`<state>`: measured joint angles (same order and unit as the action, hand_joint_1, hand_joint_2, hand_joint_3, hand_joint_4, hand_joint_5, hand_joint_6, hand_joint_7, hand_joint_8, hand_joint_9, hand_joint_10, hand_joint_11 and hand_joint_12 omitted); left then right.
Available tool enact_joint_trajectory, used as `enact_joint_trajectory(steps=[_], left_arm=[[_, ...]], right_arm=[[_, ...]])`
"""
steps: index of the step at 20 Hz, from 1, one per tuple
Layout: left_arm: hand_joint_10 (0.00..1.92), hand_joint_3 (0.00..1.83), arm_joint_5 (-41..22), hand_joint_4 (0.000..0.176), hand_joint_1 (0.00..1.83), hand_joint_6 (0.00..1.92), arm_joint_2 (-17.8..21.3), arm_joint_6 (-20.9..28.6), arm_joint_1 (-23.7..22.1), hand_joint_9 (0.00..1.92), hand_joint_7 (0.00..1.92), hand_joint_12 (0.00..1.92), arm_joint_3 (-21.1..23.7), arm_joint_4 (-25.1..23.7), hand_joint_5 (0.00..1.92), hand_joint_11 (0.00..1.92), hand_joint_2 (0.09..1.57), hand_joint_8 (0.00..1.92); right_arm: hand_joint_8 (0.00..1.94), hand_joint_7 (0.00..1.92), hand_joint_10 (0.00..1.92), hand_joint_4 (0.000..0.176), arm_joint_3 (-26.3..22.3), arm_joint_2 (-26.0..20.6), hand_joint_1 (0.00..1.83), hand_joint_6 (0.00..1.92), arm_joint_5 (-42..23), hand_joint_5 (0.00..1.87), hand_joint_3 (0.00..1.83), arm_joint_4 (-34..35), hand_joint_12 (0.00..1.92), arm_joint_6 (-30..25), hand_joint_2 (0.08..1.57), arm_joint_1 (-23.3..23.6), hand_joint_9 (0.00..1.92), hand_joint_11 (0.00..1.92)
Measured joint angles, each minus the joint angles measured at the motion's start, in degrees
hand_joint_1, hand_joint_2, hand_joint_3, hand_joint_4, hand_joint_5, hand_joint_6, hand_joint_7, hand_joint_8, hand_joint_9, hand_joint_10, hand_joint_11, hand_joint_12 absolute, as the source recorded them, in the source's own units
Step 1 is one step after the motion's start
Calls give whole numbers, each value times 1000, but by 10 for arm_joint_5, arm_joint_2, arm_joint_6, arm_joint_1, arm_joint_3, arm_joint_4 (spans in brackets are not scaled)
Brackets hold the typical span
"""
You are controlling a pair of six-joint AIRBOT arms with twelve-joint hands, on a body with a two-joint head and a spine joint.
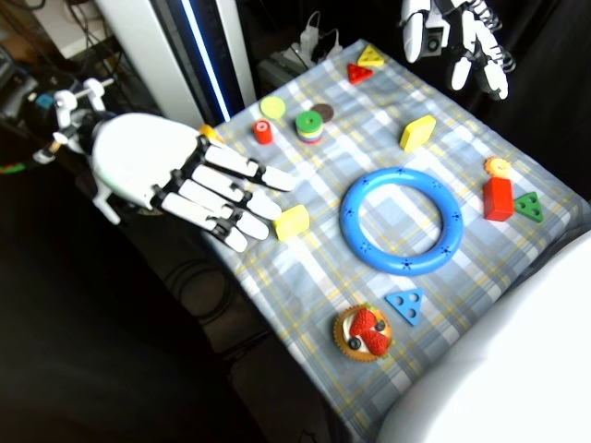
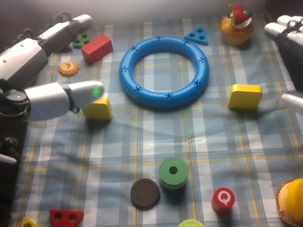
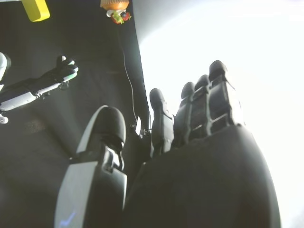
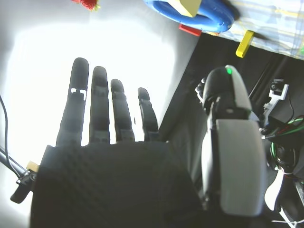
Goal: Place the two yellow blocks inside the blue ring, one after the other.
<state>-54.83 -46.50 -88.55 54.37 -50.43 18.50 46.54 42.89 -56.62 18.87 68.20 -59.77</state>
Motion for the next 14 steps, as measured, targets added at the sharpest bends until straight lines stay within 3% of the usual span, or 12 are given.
enact_joint_trajectory(steps=[3, 6, 7, 8, 9, 11, 12, 13, 14], left_arm=[[34, 0, 5, 5, 741, 0, 0, 0, 7, 67, 35, 991, 0, 4, 2, 0, 1087, 0], [7, 0, 22, 38, 863, 0, -2, 1, 9, 42, 23, 708, -3, 5, 0, 0, 1000, 2], [6, 0, 38, 9, 915, 8, -9, -2, 9, 42, 33, 685, -12, 9, 21, 0, 980, 7], [5, 0, 47, 8, 964, 4, -14, -2, 9, 17, 19, 562, -17, 18, 43, 0, 958, 4], [10, 0, 73, 0, 1056, 3, -23, -23, 9, 46, 68, 627, -27, 40, 145, 0, 927, 3], [10, 7, 92, 0, 1072, 9, -31, -42, 9, 49, 89, 636, -32, 59, 172, 0, 945, 8], [9, 3, 99, 10, 1117, 6, -35, -48, 9, 57, 111, 698, -36, 63, 198, 0, 954, 5], [14, 1, 106, 14, 1140, 4, -41, -49, 9, 82, 139, 812, -41, 70, 217, 0, 958, 4], [24, 2, 113, 0, 1164, 7, -46, -54, 9, 121, 187, 976, -46, 75, 258, 0, 974, 7]], right_arm=[[0, 0, 41, 0, 4, 5, 553, 0, 2, 0, 0, 11, 868, 0, 1276, 0, 12, 0], [0, 0, 0, 0, 5, 9, 567, 0, 6, 0, 2, 9, 563, 0, 1292, 0, 0, 0], [0, 0, 0, 0, 5, 9, 578, 0, 7, 0, 1, 11, 492, 0, 1287, 0, 0, 0], [0, 0, 0, 0, 6, 9, 567, 0, 7, 0, 1, 10, 381, -1, 1291, 0, 0, 0], [0, 0, 0, 0, 7, 10, 566, 0, 7, 0, 1, 13, 356, -4, 1294, -1, 0, 0], [0, 0, 0, 0, 9, 13, 549, 0, 7, 0, 3, 16, 365, -5, 1298, -2, 0, 0], [0, 0, 0, 0, 9, 14, 534, 0, 8, 0, 1, 15, 412, -5, 1301, -2, 0, 0], [0, 0, 0, 0, 9, 15, 535, 0, 8, 0, 0, 14, 453, -5, 1302, -2, 0, 0], [0, 0, 0, 0, 9, 15, 539, 0, 8, 0, 1, 14, 460, -5, 1305, -2, 0, 0]])
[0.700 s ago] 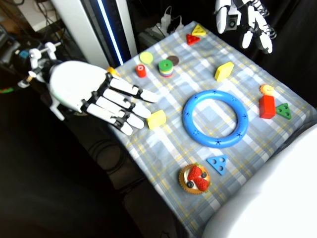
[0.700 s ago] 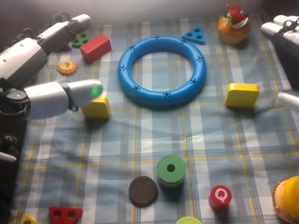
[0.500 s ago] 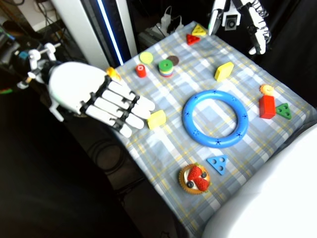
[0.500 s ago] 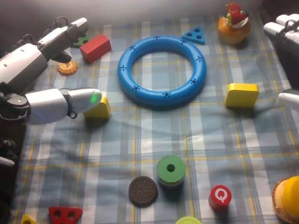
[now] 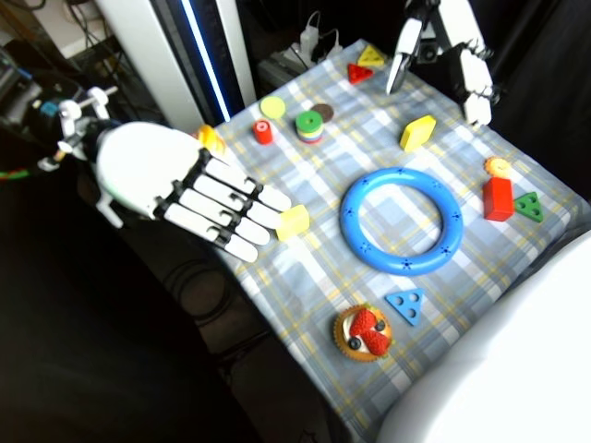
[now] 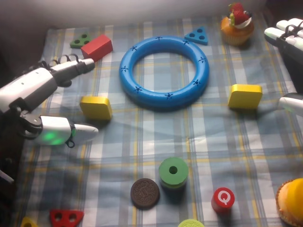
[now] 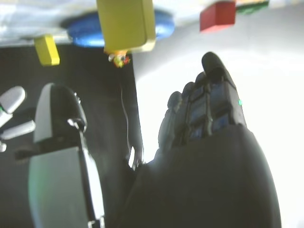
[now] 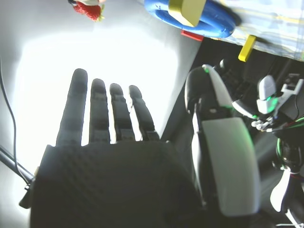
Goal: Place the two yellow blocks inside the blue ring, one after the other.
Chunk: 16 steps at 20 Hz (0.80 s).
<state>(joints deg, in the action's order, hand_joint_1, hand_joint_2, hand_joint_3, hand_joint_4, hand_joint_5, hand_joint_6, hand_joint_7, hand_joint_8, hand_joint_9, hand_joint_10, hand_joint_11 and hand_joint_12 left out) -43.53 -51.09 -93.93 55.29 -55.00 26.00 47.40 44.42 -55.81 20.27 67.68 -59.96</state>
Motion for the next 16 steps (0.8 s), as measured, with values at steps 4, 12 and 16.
enact_joint_trajectory(steps=[4, 12, 16], left_arm=[[91, 4, 22, 0, 1116, 10, -20, -18, -3, 299, 408, 1363, -18, 24, 407, 0, 1039, 18], [871, 0, 26, 0, 1173, 795, -42, -19, -29, 451, 897, 1625, -41, 23, 842, 0, 1159, 996], [1757, 3, 51, 0, 1153, 998, -59, -22, -44, 540, 879, 1920, -59, 32, 953, 26, 1128, 1645]], right_arm=[[0, 0, 0, 0, 0, 0, 515, 0, -1, 0, 0, 1, 336, -2, 1310, -4, 0, 0], [0, 0, 3, 0, 0, 1, 544, 0, 0, 0, 1, 4, 662, -3, 1301, -5, 12, 0], [0, 0, 3, 0, 0, 1, 563, 0, -1, 0, 0, 7, 408, -3, 1311, -10, 9, 0]])
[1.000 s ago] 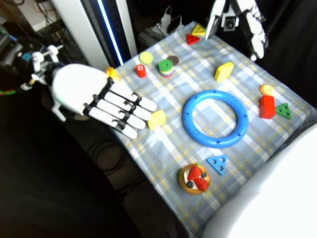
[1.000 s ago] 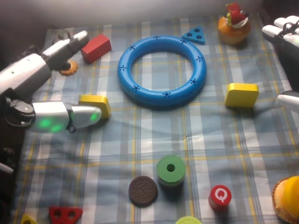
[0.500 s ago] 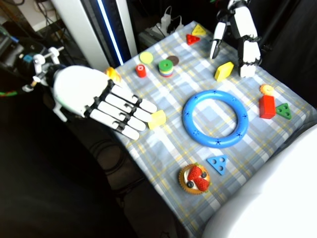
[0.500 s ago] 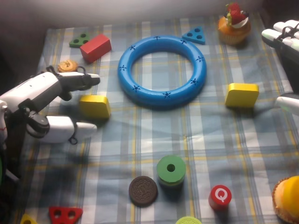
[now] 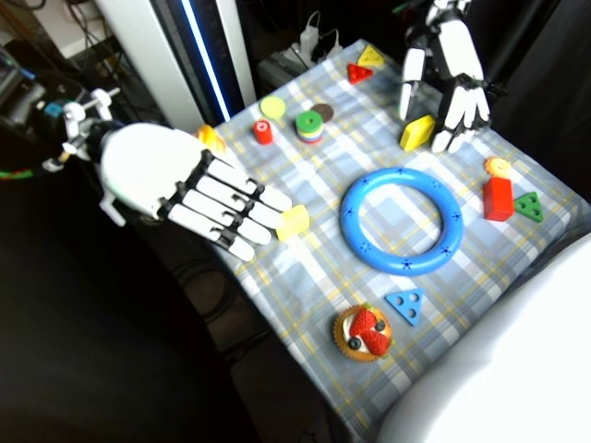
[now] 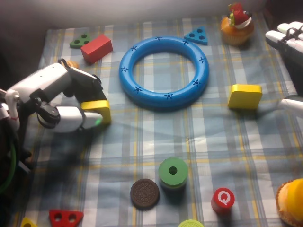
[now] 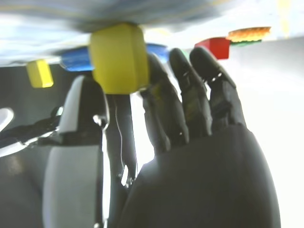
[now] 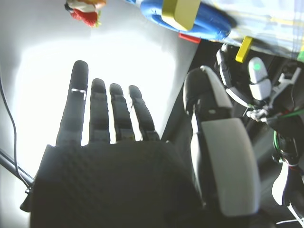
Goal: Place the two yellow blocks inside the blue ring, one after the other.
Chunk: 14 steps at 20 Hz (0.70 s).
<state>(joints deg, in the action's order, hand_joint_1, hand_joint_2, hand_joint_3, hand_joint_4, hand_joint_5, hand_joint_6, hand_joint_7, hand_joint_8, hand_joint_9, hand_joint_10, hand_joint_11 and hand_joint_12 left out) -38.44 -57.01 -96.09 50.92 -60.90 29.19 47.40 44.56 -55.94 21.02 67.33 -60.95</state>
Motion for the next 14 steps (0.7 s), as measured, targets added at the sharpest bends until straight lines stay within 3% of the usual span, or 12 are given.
enact_joint_trajectory(steps=[2, 6, 7, 9, 10, 11, 13, 14], left_arm=[[1902, 1, 3, 0, 1143, 1050, 0, -2, -9, 547, 872, 1921, 3, -16, 927, 28, 1142, 1815], [1808, 0, -15, 0, 1141, 1056, 18, -2, -23, 510, 895, 1921, 25, -42, 922, 46, 1145, 1662], [1778, 0, -23, 0, 1152, 1003, 22, -2, -31, 489, 901, 1921, 30, -49, 957, 17, 1127, 1620], [1915, 0, -32, 0, 1168, 922, 23, -3, -49, 544, 882, 1921, 30, -62, 1012, 170, 1100, 1688], [1920, 16, -32, 0, 1225, 1071, 16, -2, -66, 513, 883, 1921, 22, -71, 906, 141, 1139, 1329], [1921, 8, -30, 0, 1228, 949, 3, -3, -82, 458, 832, 1921, 9, -71, 865, 117, 1185, 1498], [1889, 0, -5, 0, 1232, 915, -31, -3, -115, 524, 859, 1921, -23, -71, 861, 84, 1187, 1480], [1915, 0, 16, 0, 1144, 1031, -52, -3, -134, 563, 877, 1921, -42, -74, 919, 137, 1149, 1614]], right_arm=[[0, 0, 1, 0, 0, 0, 538, 0, 0, 0, 0, 2, 459, 0, 1315, 0, 6, 0], [0, 0, 0, 0, 0, 1, 492, 0, -2, 0, 1, 2, 493, -2, 1317, -1, 0, 0], [0, 0, 0, 0, 0, 1, 490, 0, -3, 0, 1, 2, 403, -2, 1317, -1, 0, 0], [0, 0, 0, 0, 0, 1, 465, 0, -4, 0, 0, 3, 294, -4, 1316, -1, 0, 0], [0, 0, 0, 0, 0, 1, 476, 0, -4, 0, 0, 3, 276, -5, 1316, -1, 0, 0], [0, 0, 0, 0, 0, 1, 512, 0, -5, 0, 0, 3, 262, -7, 1316, -1, 0, 0], [0, 0, 0, 0, 0, 1, 503, 0, -10, 0, 2, 3, 421, -7, 1322, -5, 0, 0], [0, 0, 0, 0, 0, 1, 483, 0, -9, 0, 0, 4, 427, -7, 1319, -5, 0, 0]])
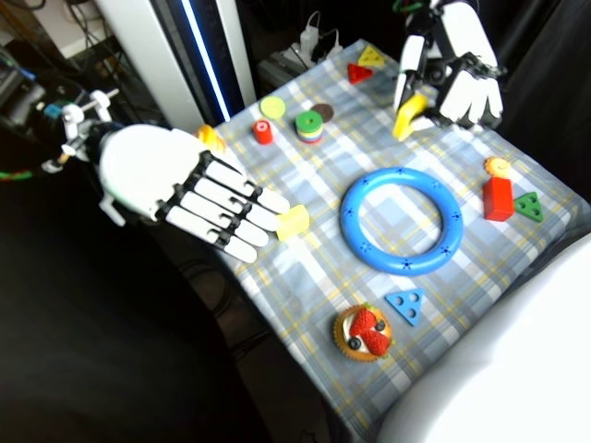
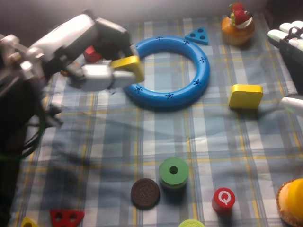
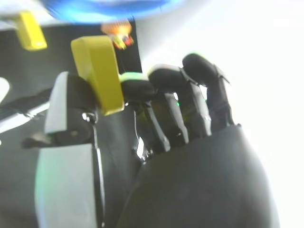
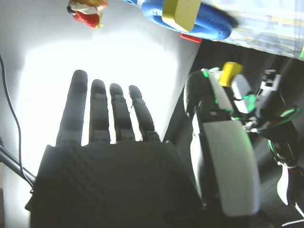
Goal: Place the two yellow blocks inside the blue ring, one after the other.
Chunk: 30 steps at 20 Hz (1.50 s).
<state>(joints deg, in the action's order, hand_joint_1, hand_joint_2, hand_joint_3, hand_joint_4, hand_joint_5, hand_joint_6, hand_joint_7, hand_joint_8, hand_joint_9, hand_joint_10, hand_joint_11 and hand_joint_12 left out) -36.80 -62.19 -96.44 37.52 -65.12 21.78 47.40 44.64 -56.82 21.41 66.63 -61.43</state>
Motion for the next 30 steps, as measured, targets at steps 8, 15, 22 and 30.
enact_joint_trajectory(steps=[8, 15, 22, 30], left_arm=[[1496, 1, 139, 0, 1233, 1112, -113, 0, -75, 500, 952, 1921, -125, 17, 758, 47, 1179, 1252], [513, 1, 183, 93, 785, 71, -162, 1, -85, 0, 149, 988, -163, 24, 139, 0, 1151, 22], [0, 2, 170, 129, 664, 3, -147, 1, -79, 0, 0, 0, -142, 26, 25, 0, 1147, 0], [0, 14, 14, 104, 744, 20, -25, 70, -35, 0, 36, 0, -14, -36, 89, 0, 1191, 10]], right_arm=[[0, 0, 0, 0, 2, 3, 507, 0, 0, 0, 0, 1, 670, -1, 1315, -3, 0, 0], [0, 0, 0, 0, 5, 6, 454, 0, 0, 0, 1, 4, 676, -2, 1318, -3, 0, 0], [0, 0, 0, 3, 6, 11, 481, 0, 1, 0, 1, -2, 266, -14, 1299, -3, 0, 0], [12, 54, 59, 0, 33, 42, 670, 2, 38, 7, 0, -23, 1280, -23, 1261, 35, 85, 0]])
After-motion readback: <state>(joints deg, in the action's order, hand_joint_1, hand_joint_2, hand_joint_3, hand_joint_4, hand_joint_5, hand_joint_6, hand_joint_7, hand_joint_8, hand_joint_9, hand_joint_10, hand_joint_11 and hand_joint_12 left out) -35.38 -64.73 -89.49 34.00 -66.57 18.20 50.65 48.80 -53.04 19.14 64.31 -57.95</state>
